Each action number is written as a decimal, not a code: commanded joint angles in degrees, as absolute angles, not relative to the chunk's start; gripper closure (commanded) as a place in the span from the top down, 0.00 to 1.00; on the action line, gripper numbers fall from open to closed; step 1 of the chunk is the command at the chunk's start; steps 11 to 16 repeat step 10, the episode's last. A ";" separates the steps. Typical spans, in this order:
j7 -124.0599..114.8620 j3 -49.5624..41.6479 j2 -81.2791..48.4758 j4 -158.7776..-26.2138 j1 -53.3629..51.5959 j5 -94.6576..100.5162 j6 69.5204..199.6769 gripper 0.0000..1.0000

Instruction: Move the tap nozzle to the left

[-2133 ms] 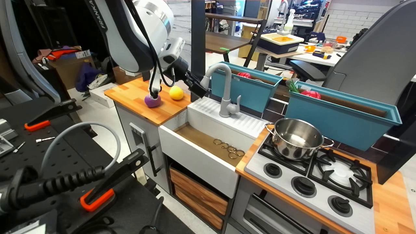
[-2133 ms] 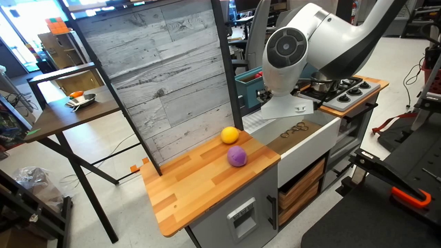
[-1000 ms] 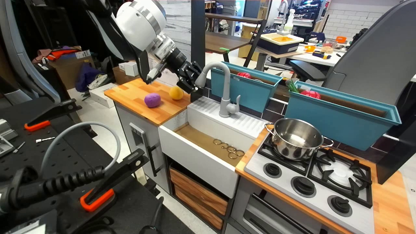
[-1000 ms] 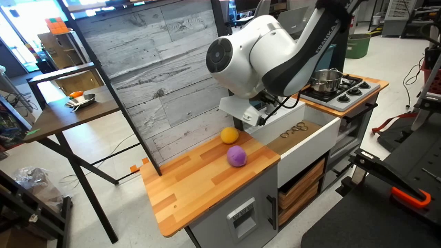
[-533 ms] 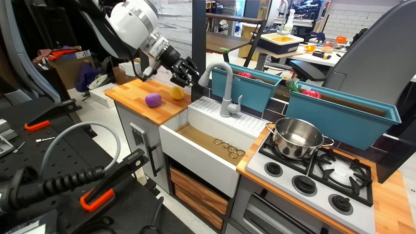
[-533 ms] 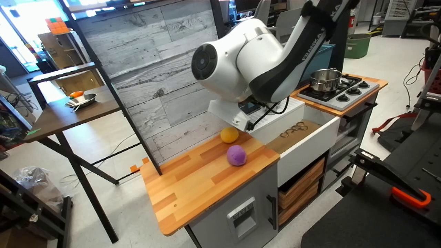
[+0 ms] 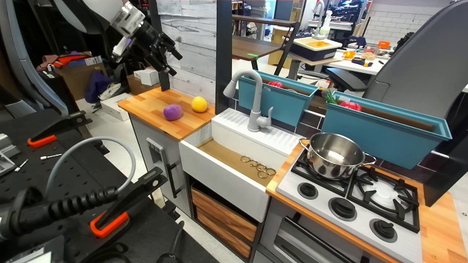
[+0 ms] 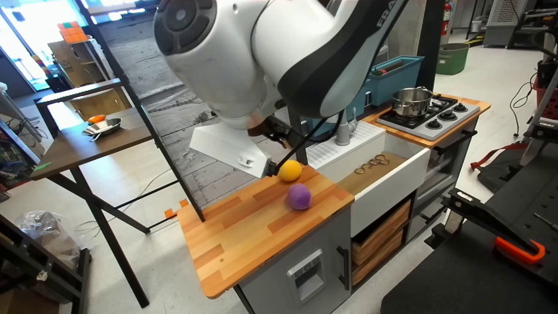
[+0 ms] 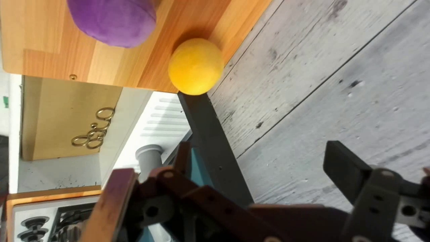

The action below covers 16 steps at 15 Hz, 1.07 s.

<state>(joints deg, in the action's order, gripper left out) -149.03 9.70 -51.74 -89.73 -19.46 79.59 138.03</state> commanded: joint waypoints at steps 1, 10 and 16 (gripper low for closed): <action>-149.35 9.62 -43.00 -102.12 -13.99 81.36 152.59 1.00; -122.19 14.68 -41.19 -110.66 1.85 71.92 166.22 1.00; -122.19 14.68 -41.19 -110.66 1.85 71.92 166.22 1.00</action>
